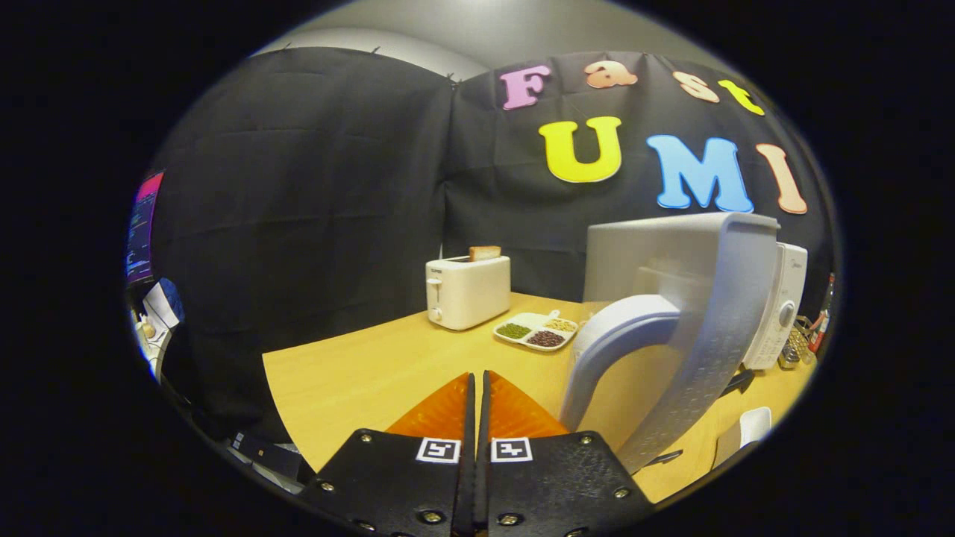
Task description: Open the microwave, put the food inside, and close the microwave door.
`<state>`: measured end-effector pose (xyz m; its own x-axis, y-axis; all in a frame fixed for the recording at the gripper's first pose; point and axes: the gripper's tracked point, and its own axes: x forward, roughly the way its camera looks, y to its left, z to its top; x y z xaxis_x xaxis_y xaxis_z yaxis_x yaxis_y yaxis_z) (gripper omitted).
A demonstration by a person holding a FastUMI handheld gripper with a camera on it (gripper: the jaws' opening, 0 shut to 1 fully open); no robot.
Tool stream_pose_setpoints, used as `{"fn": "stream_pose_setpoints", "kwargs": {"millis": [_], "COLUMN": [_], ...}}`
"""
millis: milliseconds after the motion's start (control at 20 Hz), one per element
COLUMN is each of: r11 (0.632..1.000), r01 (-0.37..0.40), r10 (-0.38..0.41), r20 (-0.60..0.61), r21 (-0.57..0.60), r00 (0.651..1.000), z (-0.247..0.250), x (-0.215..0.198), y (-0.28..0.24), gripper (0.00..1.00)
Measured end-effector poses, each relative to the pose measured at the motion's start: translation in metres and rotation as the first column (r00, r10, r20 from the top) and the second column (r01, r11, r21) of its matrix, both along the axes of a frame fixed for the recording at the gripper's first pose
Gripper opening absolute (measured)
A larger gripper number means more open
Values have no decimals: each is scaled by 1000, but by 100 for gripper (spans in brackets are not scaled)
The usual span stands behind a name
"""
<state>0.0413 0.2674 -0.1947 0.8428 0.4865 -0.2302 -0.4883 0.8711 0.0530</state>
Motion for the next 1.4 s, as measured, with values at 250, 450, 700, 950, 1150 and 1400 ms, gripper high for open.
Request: {"fn": "stream_pose_setpoints", "kwargs": {"millis": [250, 450, 700, 950, 1150, 1400], "r11": [981, 944, 885, 838, 811, 791], "r01": [194, 326, 460, 542, 583, 608], "r10": [-194, -326, -460, -544, -584, -607], "r20": [14, 11, 9, -13, -15, 33], "r21": [-15, -45, -71, -62, -53, -69], "r00": [981, 945, 888, 839, 811, 794], "z": [-1, -4, -7, -6, -4, 0], "x": [39, 76, 120, 162, 195, 219], "y": [-82, -140, -196, -225, -239, -247], "gripper": [1, 1, 1, 1, 1, 1]}}
